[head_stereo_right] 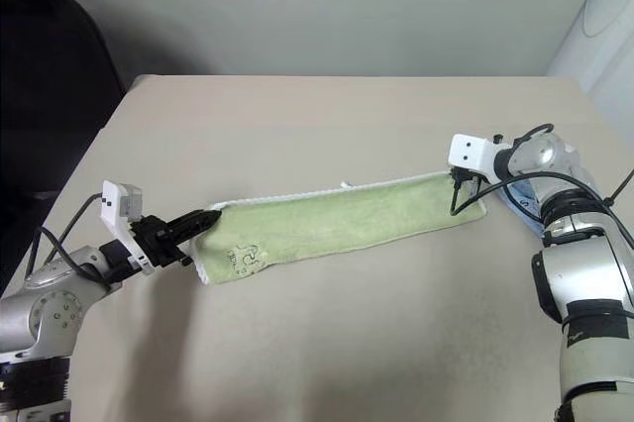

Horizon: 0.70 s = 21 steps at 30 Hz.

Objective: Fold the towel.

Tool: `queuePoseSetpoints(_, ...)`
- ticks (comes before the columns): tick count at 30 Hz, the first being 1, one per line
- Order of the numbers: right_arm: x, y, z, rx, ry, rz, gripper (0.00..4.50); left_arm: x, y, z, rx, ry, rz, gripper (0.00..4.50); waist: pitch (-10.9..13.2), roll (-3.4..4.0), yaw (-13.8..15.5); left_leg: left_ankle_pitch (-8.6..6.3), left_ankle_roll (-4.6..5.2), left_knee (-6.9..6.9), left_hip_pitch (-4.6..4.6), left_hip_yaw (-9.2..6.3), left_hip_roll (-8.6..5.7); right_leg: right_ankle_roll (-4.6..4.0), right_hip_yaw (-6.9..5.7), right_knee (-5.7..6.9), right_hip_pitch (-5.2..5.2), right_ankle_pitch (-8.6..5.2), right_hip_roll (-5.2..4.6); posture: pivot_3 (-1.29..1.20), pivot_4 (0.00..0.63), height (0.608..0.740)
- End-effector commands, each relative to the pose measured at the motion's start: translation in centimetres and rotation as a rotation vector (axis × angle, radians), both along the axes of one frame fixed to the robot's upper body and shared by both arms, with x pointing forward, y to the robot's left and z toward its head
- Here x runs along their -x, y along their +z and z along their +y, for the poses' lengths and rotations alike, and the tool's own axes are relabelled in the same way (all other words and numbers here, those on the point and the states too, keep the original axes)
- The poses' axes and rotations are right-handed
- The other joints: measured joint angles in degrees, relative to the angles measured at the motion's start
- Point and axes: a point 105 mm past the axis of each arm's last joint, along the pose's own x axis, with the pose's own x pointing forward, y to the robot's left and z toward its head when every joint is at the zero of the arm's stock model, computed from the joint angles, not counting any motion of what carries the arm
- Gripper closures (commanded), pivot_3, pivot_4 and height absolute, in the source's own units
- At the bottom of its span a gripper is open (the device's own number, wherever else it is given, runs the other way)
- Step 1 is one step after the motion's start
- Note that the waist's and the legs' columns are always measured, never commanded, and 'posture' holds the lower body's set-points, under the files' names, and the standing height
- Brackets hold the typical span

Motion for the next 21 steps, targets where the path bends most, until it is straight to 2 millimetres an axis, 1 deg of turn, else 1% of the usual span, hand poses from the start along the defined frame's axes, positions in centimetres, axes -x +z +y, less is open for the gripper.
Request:
queuePoseSetpoints(1, -0.6, 1.7, -0.2, -0.019, -0.032, -0.060, 4.50, 0.0, -0.4, -0.2, -0.017, -0.020, 0.001, 3.99, 0.00, 0.00, -0.18, 0.02, -0.03, -0.01, 0.00, 0.00, 0.01, 0.00, 0.00, 0.01, -0.01, 0.00, 0.00, 0.00, 0.150, 0.740)
queuePoseSetpoints(3, -0.5, 1.4, -0.4, -0.010, -0.036, -0.050, 4.08, 0.1, -0.7, -0.4, -0.015, -0.036, 0.015, 3.50, 0.00, 0.00, -0.25, 0.06, -0.10, -0.02, 0.00, 0.00, 0.03, -0.05, 0.00, 0.04, -0.06, 0.03, 0.01, 0.00, 0.150, 0.740)
queuePoseSetpoints(4, -0.4, 1.3, -0.5, -0.005, -0.035, -0.044, 3.85, 0.1, -0.7, -0.5, -0.014, -0.040, 0.017, 3.12, 0.00, 0.00, -0.27, 0.09, -0.12, -0.03, 0.00, 0.00, 0.03, -0.07, 0.00, 0.05, -0.07, 0.04, 0.01, 0.00, 0.150, 0.740)
queuePoseSetpoints(6, -0.3, 1.2, -0.9, -0.006, -0.035, -0.045, 3.14, 0.1, -0.8, -0.1, -0.003, -0.021, 0.017, 2.35, 0.00, 0.00, -0.31, 0.14, -0.15, -0.02, 0.02, 0.00, 0.04, -0.11, -0.01, 0.04, -0.11, 0.06, 0.01, 0.00, 0.150, 0.740)
queuePoseSetpoints(7, -0.2, 1.2, -1.0, -0.009, -0.036, -0.049, 2.84, 0.0, -0.8, 0.1, 0.004, -0.009, 0.016, 2.05, 0.00, 0.00, -0.32, 0.17, -0.17, -0.02, 0.03, 0.00, 0.04, -0.12, -0.01, 0.04, -0.14, 0.07, 0.01, 0.00, 0.150, 0.740)
queuePoseSetpoints(8, -0.2, 1.4, -1.1, -0.017, -0.037, -0.060, 2.45, 0.0, -0.9, 0.4, 0.006, 0.007, 0.016, 1.64, 0.00, 0.00, -0.32, 0.20, -0.19, -0.02, 0.03, 0.00, 0.04, -0.14, -0.01, 0.04, -0.17, 0.08, 0.01, 0.00, 0.150, 0.740)
queuePoseSetpoints(11, -0.1, 1.9, -1.5, -0.045, -0.043, -0.086, 1.43, 0.2, -1.3, 1.0, 0.000, 0.033, 0.025, 0.61, 0.00, 0.00, -0.40, 0.24, -0.23, -0.03, 0.05, 0.00, 0.05, -0.18, -0.01, 0.10, -0.20, 0.10, 0.01, 0.00, 0.150, 0.740)
queuePoseSetpoints(12, -0.1, 2.2, -1.8, -0.058, -0.048, -0.105, 1.03, 0.2, -1.5, 1.2, -0.012, 0.045, 0.024, 0.17, 0.00, 0.00, -0.43, 0.24, -0.23, -0.04, 0.04, 0.01, 0.05, -0.19, -0.01, 0.10, -0.20, 0.11, 0.01, 0.00, 0.150, 0.740)
queuePoseSetpoints(13, -0.1, 2.4, -1.9, -0.068, -0.050, -0.118, 0.72, 0.3, -1.5, 1.3, -0.021, 0.053, 0.023, 0.00, 0.00, 0.00, -0.44, 0.24, -0.23, -0.05, 0.04, 0.01, 0.05, -0.19, -0.01, 0.11, -0.20, 0.11, 0.01, 0.00, 0.150, 0.740)
queuePoseSetpoints(15, -0.2, 3.7, -2.4, -0.111, -0.068, -0.194, 0.03, 0.5, -1.3, 1.8, -0.017, 0.081, 0.002, 0.00, 0.00, 0.00, -0.45, 0.24, -0.23, -0.10, 0.04, 0.01, 0.06, -0.19, -0.01, 0.13, -0.20, 0.11, 0.01, 0.00, 0.150, 0.740)
queuePoseSetpoints(16, -0.2, 4.3, -2.5, -0.136, -0.074, -0.219, 0.03, 0.7, -1.0, 2.1, -0.010, 0.095, -0.015, 0.00, 0.00, 0.00, -0.45, 0.24, -0.23, -0.13, 0.02, 0.01, 0.06, -0.19, -0.01, 0.14, -0.20, 0.11, 0.01, 0.00, 0.150, 0.740)
queuePoseSetpoints(18, 0.2, 5.7, -3.0, -0.307, -0.100, -0.228, 0.03, 0.9, 0.4, 3.3, 0.000, 0.162, -0.078, 0.00, 0.00, 0.00, -0.49, 0.25, -0.24, -0.21, 0.02, 0.02, 0.06, -0.19, -0.01, 0.16, -0.21, 0.11, 0.01, 0.00, 0.150, 0.740)
queuePoseSetpoints(20, 1.2, 6.2, -3.7, -0.463, -0.112, -0.200, 0.03, 1.6, 1.6, 4.4, -0.034, 0.222, -0.145, 0.00, -0.02, -0.04, -0.54, 0.26, -0.26, -0.29, 0.00, 0.03, 0.08, -0.20, -0.01, 0.15, -0.22, 0.11, 0.03, 0.00, 0.150, 0.740)
queuePoseSetpoints(21, 1.9, 6.0, -3.9, -0.544, -0.123, -0.159, 0.03, 2.1, 2.2, 4.6, -0.051, 0.236, -0.177, 0.00, -0.05, -0.09, -0.45, 0.27, -0.27, -0.32, 0.01, 0.03, 0.09, -0.20, -0.01, 0.10, -0.19, 0.12, 0.05, 0.00, 0.150, 0.740)
